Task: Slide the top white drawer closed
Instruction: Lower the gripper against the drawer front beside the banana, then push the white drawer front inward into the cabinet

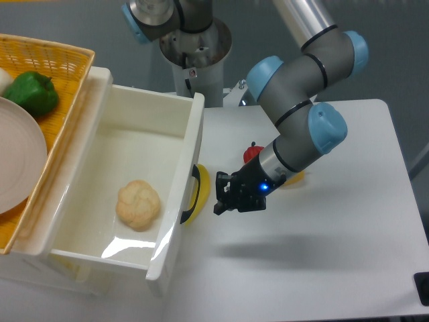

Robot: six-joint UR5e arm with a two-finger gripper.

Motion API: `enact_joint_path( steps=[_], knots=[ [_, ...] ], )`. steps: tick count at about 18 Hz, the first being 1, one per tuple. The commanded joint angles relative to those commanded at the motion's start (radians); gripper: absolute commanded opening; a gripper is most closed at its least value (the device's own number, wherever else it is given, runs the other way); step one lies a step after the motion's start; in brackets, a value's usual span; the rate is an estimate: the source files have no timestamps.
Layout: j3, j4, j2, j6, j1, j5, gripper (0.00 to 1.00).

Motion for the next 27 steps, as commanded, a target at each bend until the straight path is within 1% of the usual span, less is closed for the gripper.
enact_joint_path(
  steps=[3,9,19,27],
  knots=[
    [0.0,-0.005,0.011,-0.017,-0.015,-0.003,0.13],
    [-0.002,-0.017,0.012,-0.031,-0.041,-0.003,0.13],
    [-0.012,-0.02,0.04,-0.072,-0.075,-0.003,0.13],
    [-0.012,-0.018,0.041,-0.103,-0.126,-0.003,0.13]
  ],
)
